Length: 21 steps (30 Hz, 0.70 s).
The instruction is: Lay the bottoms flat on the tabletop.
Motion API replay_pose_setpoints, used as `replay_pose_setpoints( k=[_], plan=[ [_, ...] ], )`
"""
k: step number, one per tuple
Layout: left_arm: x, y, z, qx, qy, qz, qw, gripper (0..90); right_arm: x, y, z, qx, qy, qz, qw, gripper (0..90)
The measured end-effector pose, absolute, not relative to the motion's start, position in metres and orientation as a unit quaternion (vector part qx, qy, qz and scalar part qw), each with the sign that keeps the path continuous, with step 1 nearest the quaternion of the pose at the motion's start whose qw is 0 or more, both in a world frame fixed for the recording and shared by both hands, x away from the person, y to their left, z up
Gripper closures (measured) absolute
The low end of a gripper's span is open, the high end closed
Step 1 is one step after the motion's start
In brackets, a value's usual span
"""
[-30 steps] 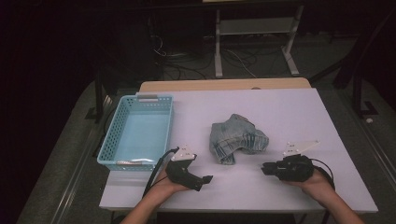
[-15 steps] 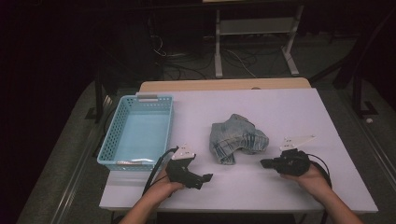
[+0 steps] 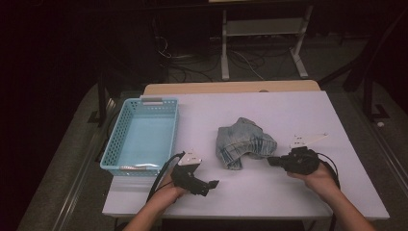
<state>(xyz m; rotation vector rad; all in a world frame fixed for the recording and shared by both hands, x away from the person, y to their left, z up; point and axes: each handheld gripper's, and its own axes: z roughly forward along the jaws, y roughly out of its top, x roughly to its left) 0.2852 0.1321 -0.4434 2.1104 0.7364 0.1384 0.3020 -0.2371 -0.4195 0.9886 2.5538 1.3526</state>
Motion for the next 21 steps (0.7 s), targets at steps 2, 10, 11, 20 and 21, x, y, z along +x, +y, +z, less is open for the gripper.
replay_pose_setpoints(
  k=[2,10,11,20,21],
  plan=[
    [0.285,0.132,-0.443,0.848,0.296,0.055,0.436,0.0,0.304,-0.235,-0.417,0.321,0.834,0.445,0.046,88.7],
    [0.285,0.132,-0.444,0.853,0.293,0.058,0.429,0.0,0.310,-0.231,-0.410,0.313,0.832,0.456,0.050,88.7],
    [0.285,0.132,-0.444,0.852,0.293,0.057,0.430,0.0,0.310,-0.231,-0.409,0.312,0.831,0.458,0.050,88.7],
    [0.285,0.133,-0.443,0.851,0.293,0.058,0.432,0.0,0.319,-0.227,-0.402,0.309,0.825,0.469,0.055,88.7],
    [0.285,0.133,-0.443,0.851,0.293,0.058,0.432,0.0,0.321,-0.226,-0.401,0.309,0.825,0.470,0.057,88.7]
  ],
)
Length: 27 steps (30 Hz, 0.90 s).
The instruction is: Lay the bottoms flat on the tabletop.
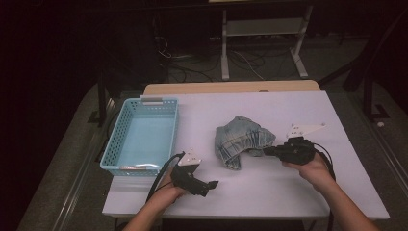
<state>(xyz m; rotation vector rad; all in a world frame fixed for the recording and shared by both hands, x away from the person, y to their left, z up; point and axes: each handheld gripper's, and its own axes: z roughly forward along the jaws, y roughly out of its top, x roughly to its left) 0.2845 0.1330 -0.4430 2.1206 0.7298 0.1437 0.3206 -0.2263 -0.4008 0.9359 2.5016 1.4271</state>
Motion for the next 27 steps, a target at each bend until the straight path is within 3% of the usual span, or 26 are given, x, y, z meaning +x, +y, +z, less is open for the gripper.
replay_pose_setpoints(
  k=[27],
  plan=[
    [0.284,0.133,-0.442,0.849,0.291,0.058,0.438,0.0,0.346,-0.219,-0.378,0.306,0.807,0.499,0.076,88.8]
  ],
)
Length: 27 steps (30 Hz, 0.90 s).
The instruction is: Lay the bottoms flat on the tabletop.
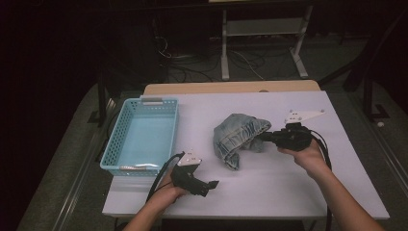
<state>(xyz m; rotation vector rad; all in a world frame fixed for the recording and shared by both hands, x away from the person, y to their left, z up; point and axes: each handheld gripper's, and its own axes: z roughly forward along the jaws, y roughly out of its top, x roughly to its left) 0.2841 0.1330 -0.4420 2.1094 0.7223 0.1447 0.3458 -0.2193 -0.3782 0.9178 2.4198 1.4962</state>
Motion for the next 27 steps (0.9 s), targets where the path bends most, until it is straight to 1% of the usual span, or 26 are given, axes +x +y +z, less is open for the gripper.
replay_pose_setpoints(
  k=[27],
  plan=[
    [0.284,0.134,-0.441,0.846,0.292,0.058,0.442,0.0,0.378,-0.198,-0.366,0.302,0.800,0.510,0.089,88.9]
  ],
)
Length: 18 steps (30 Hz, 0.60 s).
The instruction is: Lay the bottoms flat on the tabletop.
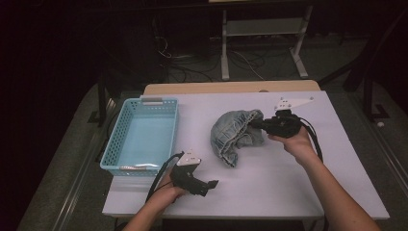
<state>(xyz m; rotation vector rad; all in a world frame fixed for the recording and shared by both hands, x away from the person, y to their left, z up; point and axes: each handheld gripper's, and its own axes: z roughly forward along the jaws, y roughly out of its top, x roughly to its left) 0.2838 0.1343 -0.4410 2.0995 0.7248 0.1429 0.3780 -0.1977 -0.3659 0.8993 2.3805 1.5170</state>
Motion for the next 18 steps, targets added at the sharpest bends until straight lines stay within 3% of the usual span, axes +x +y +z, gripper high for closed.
replay_pose_setpoints(
  k=[18],
  plan=[
    [0.283,0.136,-0.439,0.844,0.293,0.060,0.445,0.0,0.398,-0.178,-0.363,0.306,0.798,0.511,0.090,88.9]
  ],
)
